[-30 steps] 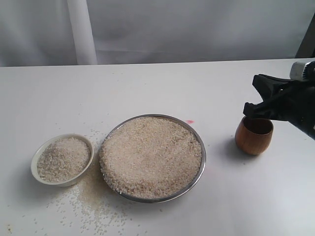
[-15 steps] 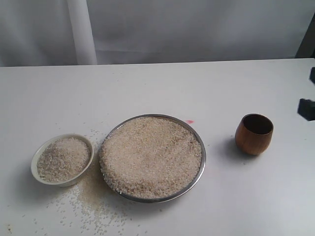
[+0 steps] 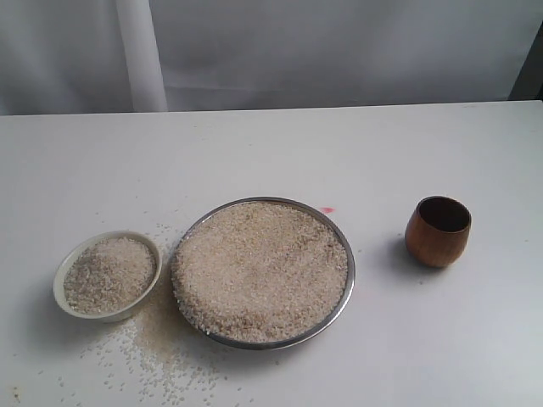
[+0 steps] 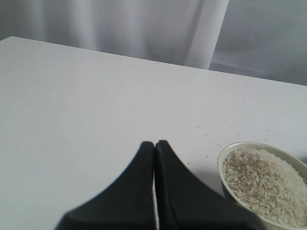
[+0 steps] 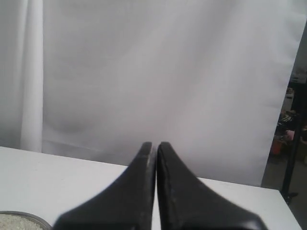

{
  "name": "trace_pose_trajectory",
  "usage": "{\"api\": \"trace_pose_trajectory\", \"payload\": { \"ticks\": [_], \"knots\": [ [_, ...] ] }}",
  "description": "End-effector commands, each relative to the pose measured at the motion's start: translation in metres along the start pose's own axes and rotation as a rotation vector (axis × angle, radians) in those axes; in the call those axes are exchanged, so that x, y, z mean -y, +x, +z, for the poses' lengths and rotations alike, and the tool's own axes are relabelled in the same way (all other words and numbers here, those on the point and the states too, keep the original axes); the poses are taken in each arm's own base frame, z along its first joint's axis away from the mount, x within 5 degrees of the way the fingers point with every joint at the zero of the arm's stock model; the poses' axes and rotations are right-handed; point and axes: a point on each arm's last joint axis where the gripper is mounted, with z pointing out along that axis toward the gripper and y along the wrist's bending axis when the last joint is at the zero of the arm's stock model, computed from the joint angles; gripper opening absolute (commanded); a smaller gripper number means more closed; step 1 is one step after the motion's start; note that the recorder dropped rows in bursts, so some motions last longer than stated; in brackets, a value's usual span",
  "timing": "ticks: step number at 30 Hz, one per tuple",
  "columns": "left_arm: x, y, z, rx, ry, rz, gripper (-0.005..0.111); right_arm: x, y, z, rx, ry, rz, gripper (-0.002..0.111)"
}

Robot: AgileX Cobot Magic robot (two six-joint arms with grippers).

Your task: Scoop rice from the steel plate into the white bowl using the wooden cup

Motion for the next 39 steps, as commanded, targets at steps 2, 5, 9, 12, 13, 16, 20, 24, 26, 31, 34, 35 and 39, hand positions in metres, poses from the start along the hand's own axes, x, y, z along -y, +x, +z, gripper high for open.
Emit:
{"api": "trace_pose_trajectory", "payload": {
  "ticks": [2, 5, 9, 12, 13, 16, 20, 24, 26, 31, 34, 35, 39],
  "knots": [
    [0.001, -0.002, -0.001, 0.01, 0.009, -0.006, 0.0, -0.002, 0.023, -0.015, 0.018, 0.008, 0.004, 0.001],
    [0.001, -0.002, -0.001, 0.01, 0.009, -0.006, 0.0, -0.003, 0.033, -0.018, 0.007, 0.01, 0.027, 0.001],
    [0.001, -0.002, -0.001, 0.01, 0.009, -0.006, 0.0, -0.003, 0.036, -0.021, 0.011, 0.015, 0.037, 0.001],
    [0.001, -0.002, -0.001, 0.01, 0.009, -0.006, 0.0, -0.002, 0.037, -0.024, 0.013, 0.023, 0.037, 0.001],
    [0.001, -0.002, -0.001, 0.01, 0.009, -0.006, 0.0, -0.002, 0.04, -0.026, -0.019, 0.035, 0.047, 0.001],
    [0.001, -0.002, -0.001, 0.01, 0.009, -0.006, 0.0, 0.0, 0.047, -0.029, -0.087, 0.057, 0.051, 0.001],
    [0.001, -0.002, -0.001, 0.01, 0.009, -0.006, 0.0, -0.001, 0.06, -0.029, -0.12, 0.054, 0.051, 0.001],
    [0.001, -0.002, -0.001, 0.01, 0.009, -0.006, 0.0, -0.003, 0.072, -0.028, -0.131, 0.045, 0.063, 0.001],
    [0.001, -0.002, -0.001, 0.01, 0.009, -0.006, 0.0, -0.003, 0.072, -0.028, -0.133, 0.046, 0.065, 0.001],
    [0.001, -0.002, -0.001, 0.01, 0.009, -0.006, 0.0, -0.003, 0.072, -0.028, -0.136, 0.047, 0.065, 0.001],
    [0.001, -0.002, -0.001, 0.01, 0.009, -0.006, 0.0, -0.003, 0.072, -0.028, -0.136, 0.047, 0.065, 0.001],
    [0.001, -0.002, -0.001, 0.01, 0.009, -0.006, 0.0, -0.003, 0.072, -0.028, -0.136, 0.047, 0.065, 0.001],
    [0.001, -0.002, -0.001, 0.01, 0.009, -0.006, 0.0, -0.003, 0.072, -0.028, -0.136, 0.047, 0.065, 0.001]
  ]
}}
